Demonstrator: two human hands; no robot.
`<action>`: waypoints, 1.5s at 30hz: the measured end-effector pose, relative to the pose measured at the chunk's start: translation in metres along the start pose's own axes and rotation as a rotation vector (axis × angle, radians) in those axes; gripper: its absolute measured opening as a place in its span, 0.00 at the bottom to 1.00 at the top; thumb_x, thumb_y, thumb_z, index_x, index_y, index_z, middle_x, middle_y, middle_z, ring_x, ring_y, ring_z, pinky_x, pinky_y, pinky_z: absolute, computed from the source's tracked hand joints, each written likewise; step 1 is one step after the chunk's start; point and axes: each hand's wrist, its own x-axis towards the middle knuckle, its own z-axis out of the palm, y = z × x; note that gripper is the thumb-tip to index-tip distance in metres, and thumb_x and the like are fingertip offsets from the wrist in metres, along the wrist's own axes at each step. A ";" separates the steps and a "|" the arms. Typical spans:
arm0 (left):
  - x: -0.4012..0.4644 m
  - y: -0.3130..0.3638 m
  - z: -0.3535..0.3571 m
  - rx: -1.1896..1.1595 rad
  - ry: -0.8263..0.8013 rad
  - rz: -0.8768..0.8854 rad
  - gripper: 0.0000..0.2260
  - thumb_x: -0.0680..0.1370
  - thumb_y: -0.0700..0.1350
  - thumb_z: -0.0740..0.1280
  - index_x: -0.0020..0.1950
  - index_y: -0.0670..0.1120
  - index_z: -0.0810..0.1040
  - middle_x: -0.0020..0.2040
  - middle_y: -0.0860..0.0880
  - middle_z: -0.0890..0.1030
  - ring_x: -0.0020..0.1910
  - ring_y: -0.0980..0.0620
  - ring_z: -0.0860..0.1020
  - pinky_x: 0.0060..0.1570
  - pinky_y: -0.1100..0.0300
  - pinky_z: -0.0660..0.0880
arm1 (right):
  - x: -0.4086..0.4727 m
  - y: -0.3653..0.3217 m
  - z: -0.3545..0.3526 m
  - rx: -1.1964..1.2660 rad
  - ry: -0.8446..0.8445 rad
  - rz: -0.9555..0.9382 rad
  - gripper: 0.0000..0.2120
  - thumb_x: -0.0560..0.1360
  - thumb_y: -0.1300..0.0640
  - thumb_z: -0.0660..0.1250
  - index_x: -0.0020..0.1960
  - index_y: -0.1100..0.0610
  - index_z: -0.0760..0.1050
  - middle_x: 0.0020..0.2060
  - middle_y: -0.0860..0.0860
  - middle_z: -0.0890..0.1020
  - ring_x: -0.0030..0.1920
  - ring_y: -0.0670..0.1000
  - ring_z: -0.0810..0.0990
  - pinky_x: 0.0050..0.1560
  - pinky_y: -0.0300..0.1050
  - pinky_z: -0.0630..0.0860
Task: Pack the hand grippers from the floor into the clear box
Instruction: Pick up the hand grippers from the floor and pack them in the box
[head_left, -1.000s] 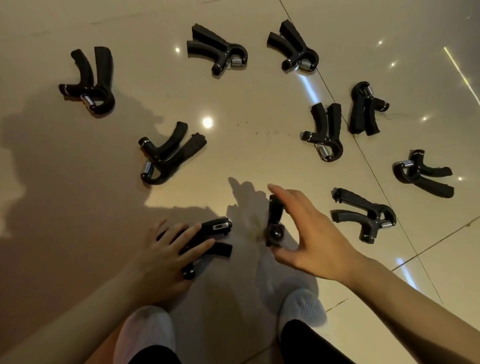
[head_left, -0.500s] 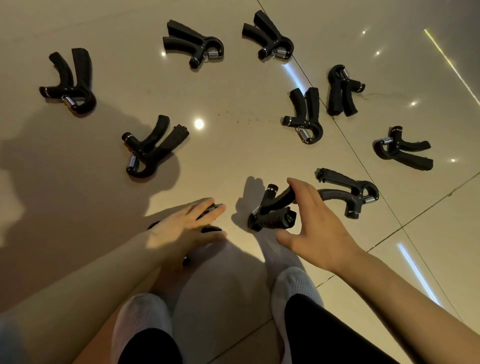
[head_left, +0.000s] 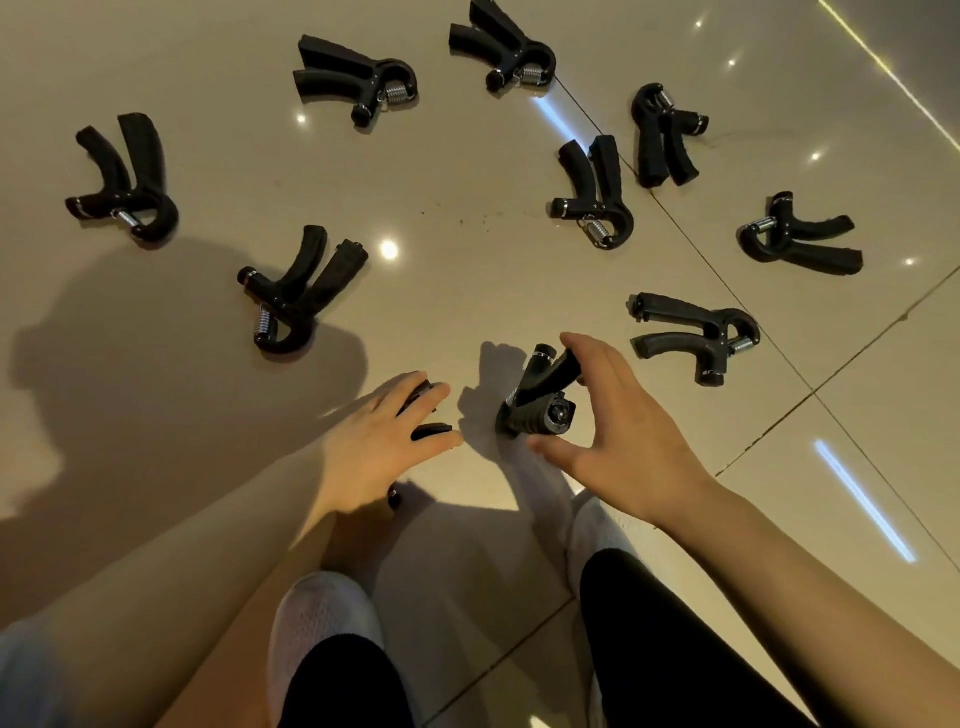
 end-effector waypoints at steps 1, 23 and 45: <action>-0.001 0.000 0.000 0.006 0.006 -0.008 0.38 0.73 0.39 0.66 0.74 0.58 0.48 0.76 0.46 0.38 0.73 0.39 0.36 0.73 0.44 0.53 | -0.001 -0.001 0.000 -0.007 0.005 0.006 0.42 0.70 0.48 0.72 0.75 0.51 0.53 0.72 0.46 0.60 0.67 0.46 0.66 0.56 0.32 0.61; 0.007 0.015 -0.026 -0.184 0.432 -0.027 0.10 0.64 0.43 0.77 0.43 0.47 0.82 0.56 0.40 0.78 0.57 0.37 0.72 0.52 0.44 0.76 | 0.001 -0.005 0.014 0.023 0.016 -0.046 0.42 0.67 0.53 0.72 0.75 0.51 0.53 0.71 0.47 0.62 0.64 0.48 0.69 0.51 0.38 0.70; -0.039 0.037 -0.026 -0.127 0.801 -0.093 0.11 0.74 0.47 0.68 0.55 0.49 0.80 0.64 0.43 0.68 0.67 0.36 0.65 0.61 0.46 0.71 | 0.002 0.000 0.023 0.057 0.091 -0.028 0.43 0.71 0.48 0.69 0.77 0.53 0.48 0.71 0.49 0.60 0.65 0.48 0.68 0.52 0.34 0.65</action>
